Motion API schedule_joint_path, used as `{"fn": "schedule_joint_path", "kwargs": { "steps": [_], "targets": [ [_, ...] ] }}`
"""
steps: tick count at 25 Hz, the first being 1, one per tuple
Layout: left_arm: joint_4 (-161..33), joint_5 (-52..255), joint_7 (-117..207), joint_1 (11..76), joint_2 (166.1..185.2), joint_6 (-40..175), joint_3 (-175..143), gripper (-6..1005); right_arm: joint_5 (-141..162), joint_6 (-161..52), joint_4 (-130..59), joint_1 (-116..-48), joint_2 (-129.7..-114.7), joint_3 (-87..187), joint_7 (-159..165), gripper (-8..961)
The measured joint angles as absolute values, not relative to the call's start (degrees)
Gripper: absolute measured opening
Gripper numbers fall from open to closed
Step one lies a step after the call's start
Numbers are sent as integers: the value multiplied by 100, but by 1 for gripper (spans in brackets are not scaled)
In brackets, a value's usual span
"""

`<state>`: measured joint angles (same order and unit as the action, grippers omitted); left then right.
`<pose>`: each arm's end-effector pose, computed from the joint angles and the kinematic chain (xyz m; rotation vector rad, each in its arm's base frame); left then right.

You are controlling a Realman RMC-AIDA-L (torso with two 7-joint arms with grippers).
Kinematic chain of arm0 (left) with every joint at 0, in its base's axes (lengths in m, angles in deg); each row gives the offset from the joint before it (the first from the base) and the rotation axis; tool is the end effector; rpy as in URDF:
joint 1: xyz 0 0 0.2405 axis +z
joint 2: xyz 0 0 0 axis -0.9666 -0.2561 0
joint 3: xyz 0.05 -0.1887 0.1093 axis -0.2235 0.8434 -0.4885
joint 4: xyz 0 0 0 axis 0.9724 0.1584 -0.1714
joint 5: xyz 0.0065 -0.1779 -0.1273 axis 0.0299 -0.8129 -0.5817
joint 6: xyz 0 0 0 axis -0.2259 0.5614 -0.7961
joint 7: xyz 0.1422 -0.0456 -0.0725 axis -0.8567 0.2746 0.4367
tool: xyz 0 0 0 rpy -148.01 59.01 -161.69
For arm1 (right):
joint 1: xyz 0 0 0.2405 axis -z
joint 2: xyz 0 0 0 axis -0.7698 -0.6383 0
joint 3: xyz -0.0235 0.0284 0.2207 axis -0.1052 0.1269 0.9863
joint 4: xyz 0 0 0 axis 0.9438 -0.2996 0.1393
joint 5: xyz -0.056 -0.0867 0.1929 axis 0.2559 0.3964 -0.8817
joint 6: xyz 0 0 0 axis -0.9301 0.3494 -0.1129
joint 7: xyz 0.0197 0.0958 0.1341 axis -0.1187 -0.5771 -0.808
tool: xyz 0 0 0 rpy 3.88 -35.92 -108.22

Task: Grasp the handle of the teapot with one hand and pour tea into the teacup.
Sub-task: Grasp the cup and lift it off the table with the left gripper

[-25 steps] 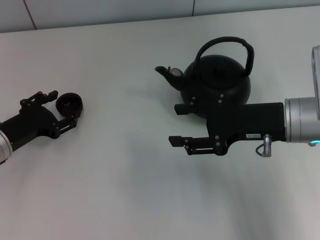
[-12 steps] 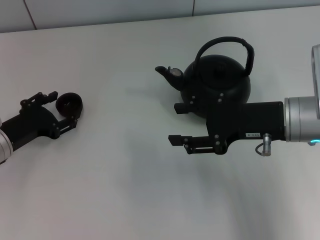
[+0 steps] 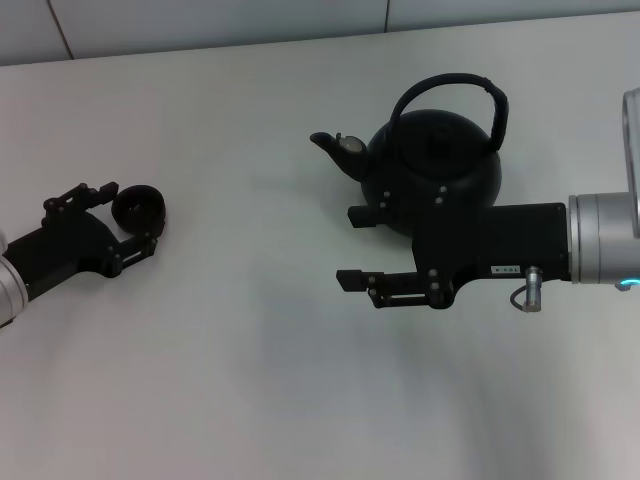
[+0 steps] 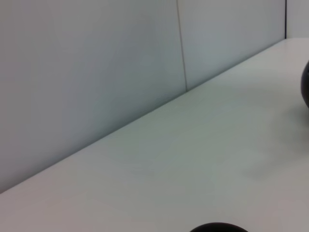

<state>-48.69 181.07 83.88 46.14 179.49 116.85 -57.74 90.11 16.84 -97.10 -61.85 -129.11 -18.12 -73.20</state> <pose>-0.3043 0.3518 -0.0445 -2.3437 -0.3751 -0.3497 0.1867 0.2970 -0.0167 -2.7856 0.2161 0.6484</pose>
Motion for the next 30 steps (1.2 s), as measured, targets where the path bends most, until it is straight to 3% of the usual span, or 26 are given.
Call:
{"fn": "schedule_joint_path", "kwargs": {
  "steps": [30],
  "targets": [
    [-4816,18108,8435,4576,17949,12193,-5914,688,9009,1675,-9698,-6212,-12905,-1802,-7329,658]
  ]
}}
